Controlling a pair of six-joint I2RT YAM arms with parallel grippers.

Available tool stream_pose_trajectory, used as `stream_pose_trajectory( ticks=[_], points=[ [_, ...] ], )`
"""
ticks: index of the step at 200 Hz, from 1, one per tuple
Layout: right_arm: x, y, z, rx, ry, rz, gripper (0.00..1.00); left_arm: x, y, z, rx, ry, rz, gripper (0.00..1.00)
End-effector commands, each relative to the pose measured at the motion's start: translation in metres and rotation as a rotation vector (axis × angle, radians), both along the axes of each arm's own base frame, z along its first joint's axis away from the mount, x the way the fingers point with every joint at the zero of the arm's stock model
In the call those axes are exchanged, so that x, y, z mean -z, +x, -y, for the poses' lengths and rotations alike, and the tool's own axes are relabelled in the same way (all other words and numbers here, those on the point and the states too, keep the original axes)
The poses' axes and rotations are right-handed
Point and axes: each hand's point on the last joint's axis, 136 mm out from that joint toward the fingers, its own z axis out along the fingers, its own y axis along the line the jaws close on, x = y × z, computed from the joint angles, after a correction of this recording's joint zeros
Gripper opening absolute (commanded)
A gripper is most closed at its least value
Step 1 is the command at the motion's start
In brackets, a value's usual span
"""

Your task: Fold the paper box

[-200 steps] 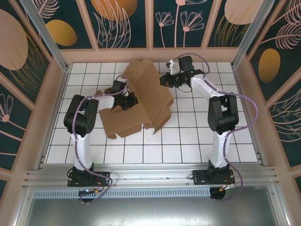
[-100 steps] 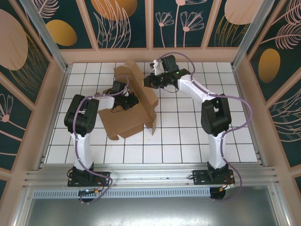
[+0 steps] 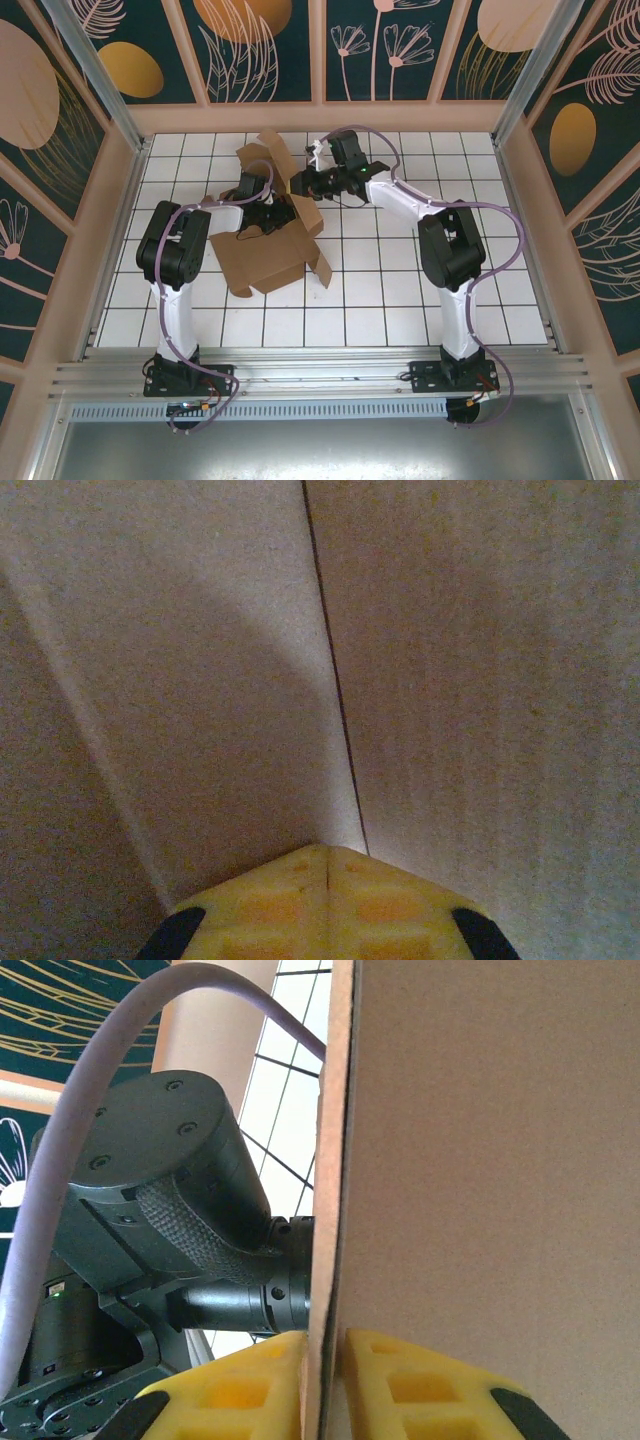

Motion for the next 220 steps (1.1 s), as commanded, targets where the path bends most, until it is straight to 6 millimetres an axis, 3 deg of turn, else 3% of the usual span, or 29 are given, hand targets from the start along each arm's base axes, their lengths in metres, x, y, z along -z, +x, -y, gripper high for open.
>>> stream_pose_trajectory(
  ticks=[1,53,57,86,116,145,181,198,220],
  points=[
    [0.022,-0.007,0.001,-0.003,-0.033,-0.049,0.19,0.003,-0.006,0.000,-0.004,-0.006,-0.017,0.00],
    [0.016,0.004,0.019,0.023,-0.125,0.018,0.19,-0.006,-0.006,-0.006,-0.021,-0.003,-0.007,0.01],
    [0.016,0.015,0.032,0.052,-0.134,0.021,0.19,-0.006,-0.006,-0.006,-0.020,-0.005,-0.007,0.01],
    [0.012,0.032,0.063,0.095,-0.197,0.057,0.19,-0.012,-0.006,-0.003,-0.014,-0.026,-0.004,0.01],
    [0.021,0.049,0.109,0.153,-0.230,0.060,0.19,-0.034,-0.004,-0.002,-0.008,-0.035,0.033,0.02],
    [0.048,0.055,0.139,0.173,-0.221,0.009,0.20,-0.050,-0.002,-0.002,-0.002,-0.034,0.061,0.02],
    [0.081,0.061,0.169,0.264,-0.290,-0.007,0.30,-0.048,-0.003,-0.005,0.001,-0.011,0.057,0.03],
    [0.080,0.075,0.201,0.401,-0.436,0.057,0.36,-0.051,-0.001,-0.008,0.003,0.021,0.071,0.03],
    [0.057,0.084,0.232,0.562,-0.563,0.166,0.41,-0.058,0.007,-0.016,-0.006,0.088,0.105,0.03]
  ],
)
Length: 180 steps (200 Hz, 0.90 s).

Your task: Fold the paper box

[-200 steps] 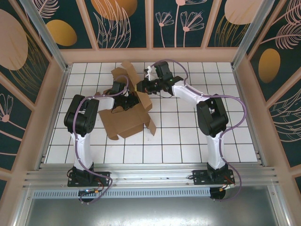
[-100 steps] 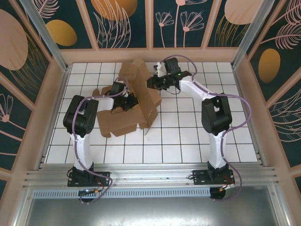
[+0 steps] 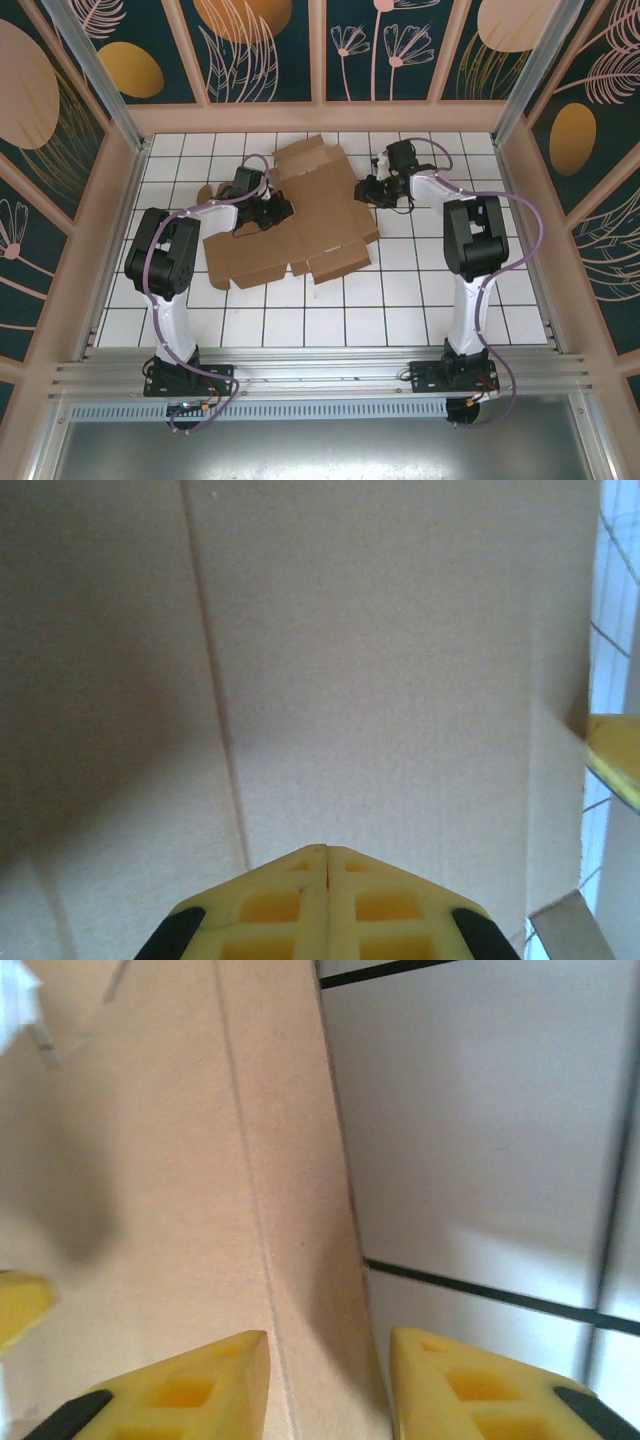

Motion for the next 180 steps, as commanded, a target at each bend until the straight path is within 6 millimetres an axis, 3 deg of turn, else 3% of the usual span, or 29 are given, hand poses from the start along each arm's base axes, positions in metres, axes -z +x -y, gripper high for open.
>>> stream_pose_trajectory(
  ticks=[1,17,28,47,71,93,141,180],
  points=[
    [-0.051,0.022,0.041,0.169,-0.197,0.216,0.41,-0.021,0.012,-0.010,-0.004,0.076,0.067,0.03],
    [-0.070,0.020,0.049,0.222,-0.269,0.295,0.44,-0.026,0.017,-0.015,-0.014,0.118,0.086,0.03],
    [-0.077,0.013,0.039,0.202,-0.247,0.317,0.43,-0.027,0.018,-0.019,-0.023,0.141,0.091,0.03],
    [-0.070,-0.009,-0.010,0.065,-0.086,0.246,0.38,-0.022,0.021,-0.026,-0.029,0.195,0.089,0.03],
    [-0.047,-0.041,-0.070,-0.073,-0.040,0.174,0.29,-0.010,0.027,-0.042,-0.056,0.309,0.077,0.01],
    [-0.024,-0.060,-0.098,-0.099,0.030,0.102,0.19,0.003,0.022,-0.040,-0.053,0.296,0.030,0.01],
    [0.044,-0.071,-0.085,-0.083,-0.073,-0.028,0.13,0.033,-0.018,-0.028,-0.030,0.158,-0.088,0.00],
    [0.065,-0.049,-0.049,-0.004,-0.212,-0.029,0.13,0.046,-0.048,-0.021,-0.030,0.056,-0.158,0.00]
  ],
)
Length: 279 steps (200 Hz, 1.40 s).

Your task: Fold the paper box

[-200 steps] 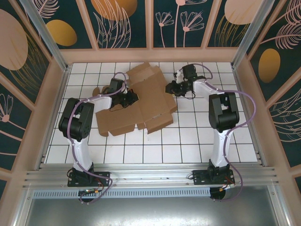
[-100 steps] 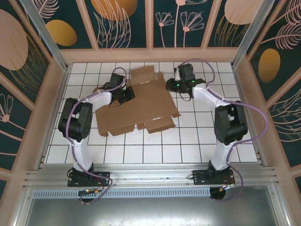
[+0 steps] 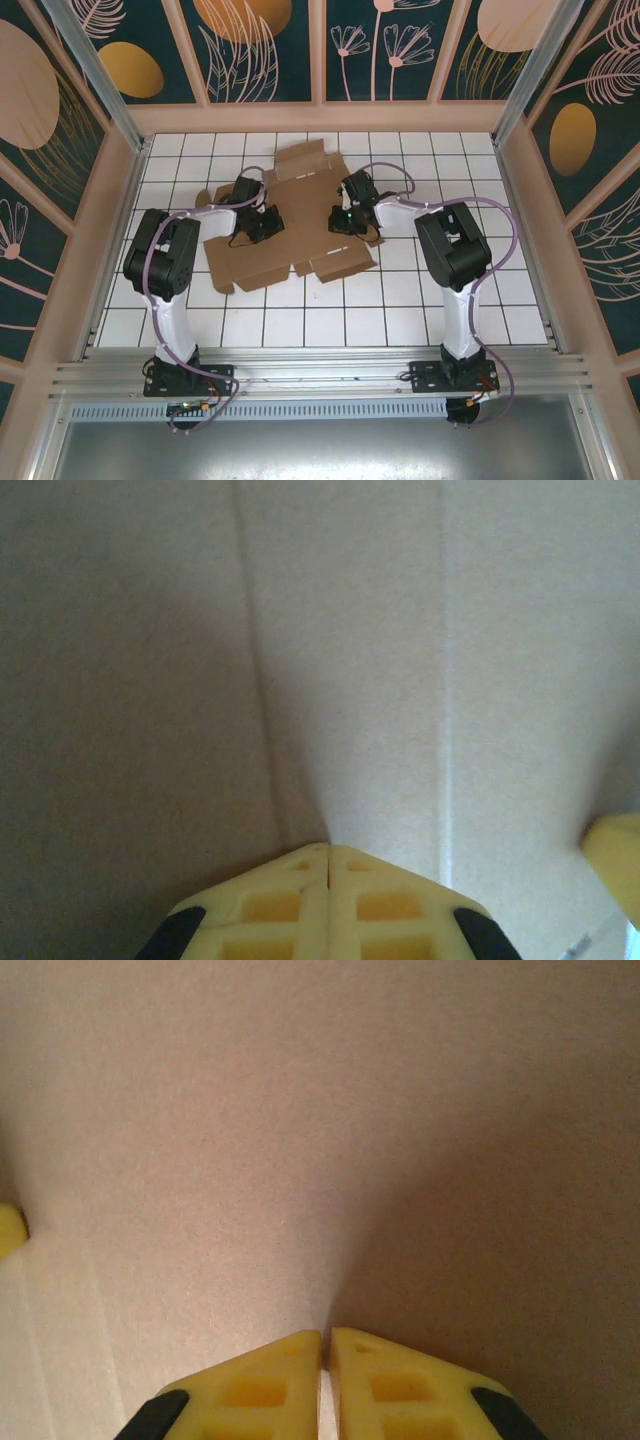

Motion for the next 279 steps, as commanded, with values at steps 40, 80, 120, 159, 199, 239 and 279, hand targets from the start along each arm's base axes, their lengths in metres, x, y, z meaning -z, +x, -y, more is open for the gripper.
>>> stream_pose_trajectory(
  ticks=[40,80,120,159,199,239,279],
  points=[
    [0.026,0.037,0.052,0.097,-0.152,-0.014,0.18,0.005,-0.038,0.027,0.037,-0.156,-0.097,0.01],
    [0.026,0.060,0.055,0.063,-0.111,-0.010,0.21,-0.011,-0.041,0.062,0.134,-0.197,-0.071,0.04],
    [0.004,0.078,0.049,0.011,-0.087,0.045,0.22,-0.025,-0.029,0.075,0.155,-0.215,-0.022,0.06],
    [-0.060,0.104,0.089,0.156,0.068,0.135,0.29,-0.045,-0.008,0.068,0.157,-0.121,0.072,0.06],
    [-0.082,0.127,0.165,0.340,0.104,0.173,0.42,-0.035,0.008,0.074,0.146,-0.113,0.067,0.05],
    [-0.064,0.136,0.208,0.404,0.104,0.121,0.50,-0.018,0.008,0.064,0.146,-0.036,0.048,0.04],
    [-0.051,0.139,0.196,0.310,0.211,0.048,0.51,0.003,-0.014,0.049,0.168,0.011,-0.016,0.04]
  ],
)
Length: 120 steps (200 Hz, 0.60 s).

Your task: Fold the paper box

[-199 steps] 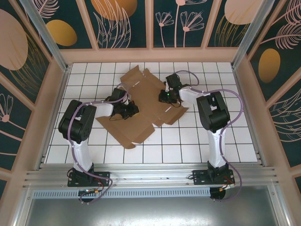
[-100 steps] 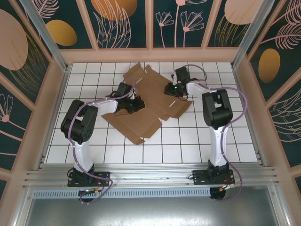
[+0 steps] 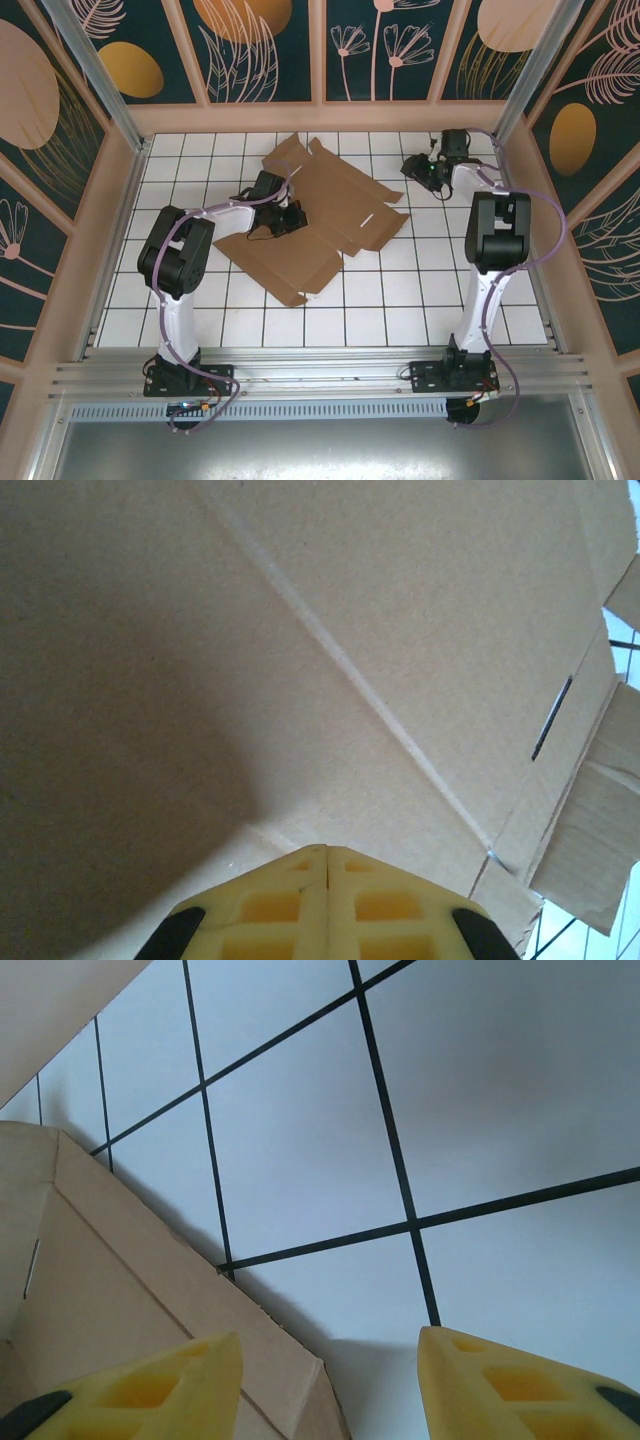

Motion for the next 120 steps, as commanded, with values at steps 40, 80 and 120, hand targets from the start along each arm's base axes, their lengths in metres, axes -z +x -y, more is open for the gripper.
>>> stream_pose_trajectory(
  ticks=[40,80,120],
  points=[
    [0.028,-0.012,-0.052,-0.230,0.111,-0.145,0.51,0.034,-0.026,-0.028,0.026,0.095,-0.079,0.03],
    [0.041,-0.025,-0.046,-0.198,0.063,-0.194,0.51,0.027,-0.018,-0.028,0.016,0.094,-0.060,0.03],
    [0.046,-0.038,-0.044,-0.181,0.128,-0.211,0.46,0.023,-0.012,-0.026,0.009,0.087,-0.048,0.02]
  ],
)
